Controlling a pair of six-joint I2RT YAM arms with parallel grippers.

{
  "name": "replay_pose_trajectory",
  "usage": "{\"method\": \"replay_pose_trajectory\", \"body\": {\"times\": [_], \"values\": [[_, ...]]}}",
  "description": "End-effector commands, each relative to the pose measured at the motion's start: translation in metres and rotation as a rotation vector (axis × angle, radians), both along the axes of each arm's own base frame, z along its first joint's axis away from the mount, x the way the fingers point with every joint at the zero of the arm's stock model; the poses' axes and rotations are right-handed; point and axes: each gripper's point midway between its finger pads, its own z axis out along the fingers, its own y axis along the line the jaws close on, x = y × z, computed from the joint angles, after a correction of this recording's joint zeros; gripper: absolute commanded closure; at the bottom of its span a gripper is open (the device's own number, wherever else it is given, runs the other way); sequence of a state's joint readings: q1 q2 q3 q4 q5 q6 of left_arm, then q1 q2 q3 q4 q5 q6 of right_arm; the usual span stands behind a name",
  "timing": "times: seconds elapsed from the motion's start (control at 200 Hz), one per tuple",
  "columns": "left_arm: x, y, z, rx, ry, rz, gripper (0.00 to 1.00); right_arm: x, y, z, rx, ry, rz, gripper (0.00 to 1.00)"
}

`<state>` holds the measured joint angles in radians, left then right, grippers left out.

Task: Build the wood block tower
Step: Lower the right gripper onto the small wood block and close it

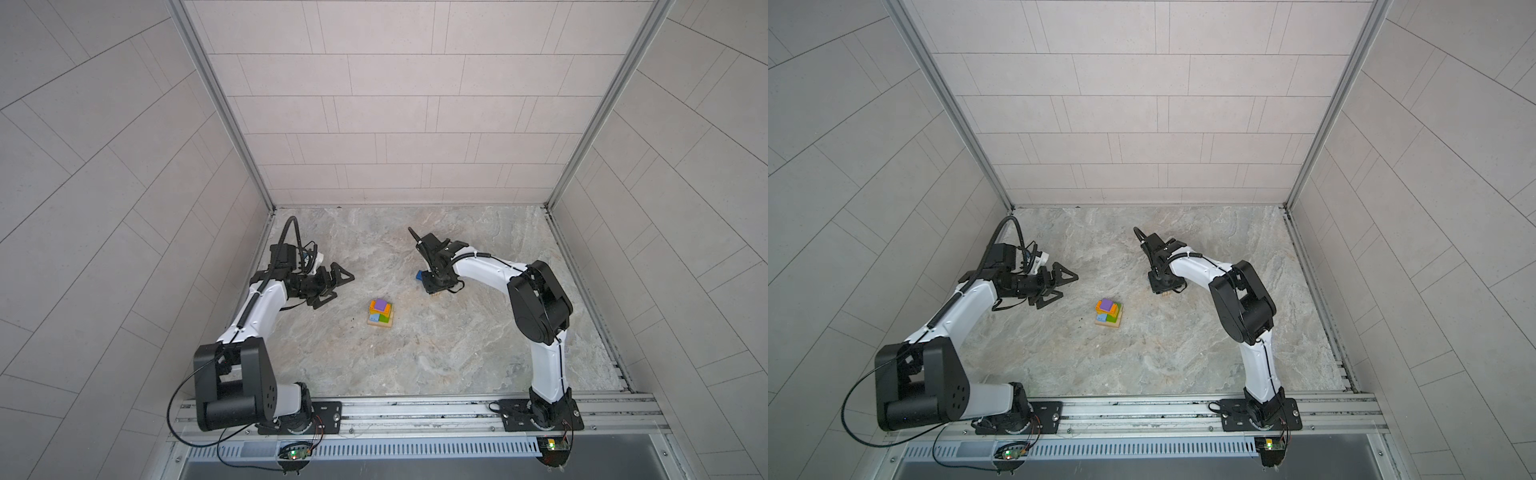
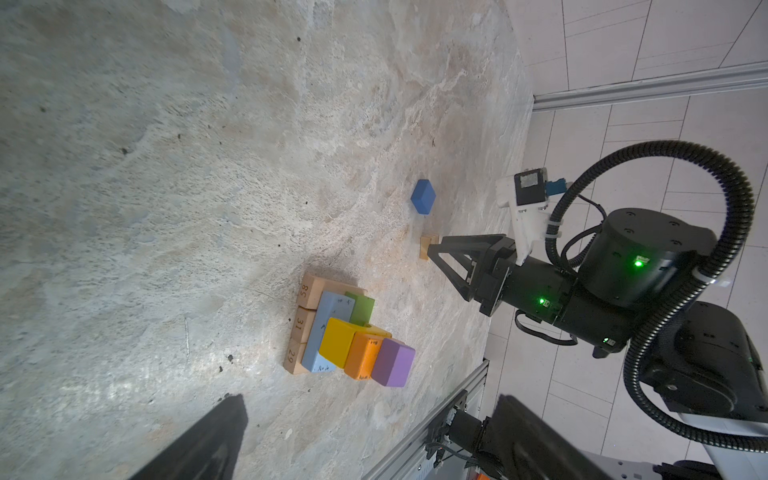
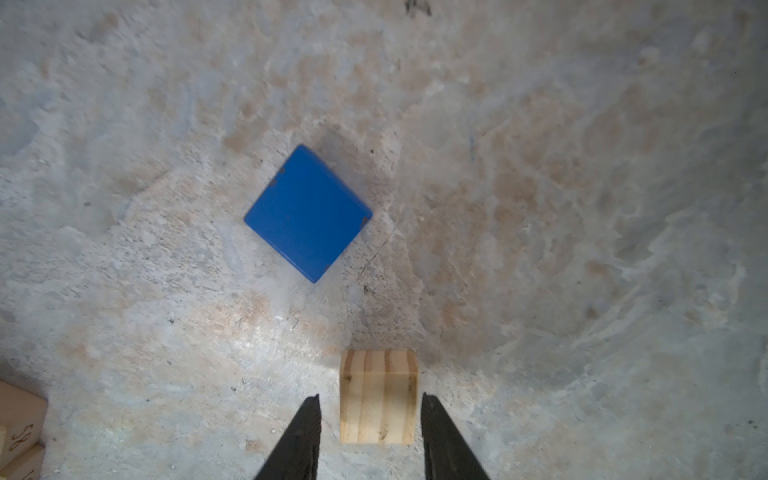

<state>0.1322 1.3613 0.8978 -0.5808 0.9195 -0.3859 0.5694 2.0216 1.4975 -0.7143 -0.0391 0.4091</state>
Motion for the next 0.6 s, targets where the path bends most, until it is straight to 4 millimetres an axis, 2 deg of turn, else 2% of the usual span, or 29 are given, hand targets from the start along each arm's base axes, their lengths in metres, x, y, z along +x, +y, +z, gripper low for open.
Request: {"method": "replay_pose_trajectory", "body": {"times": [0.0,0.255,0.595], "values": [[-0.0028,-0.0017,0.0027,0.002,-0.012,-0.01,0.0,-0.0078,-0.0075,-0.0147,-0.05,0.037,-0.014,0.6],[-0.0024,-0.0015,0.0029,0.002,-0.011,-0.009,0.0,-0.0079,-0.0085,-0.0196,-0.058,0.044,-0.015,0.61],[-0.0029,-0.0017,0.0027,0.002,-0.011,-0.009,0.0,-0.0074,-0.0099,-0.0154,-0.069,0.034,-0.012,0.64]]}}
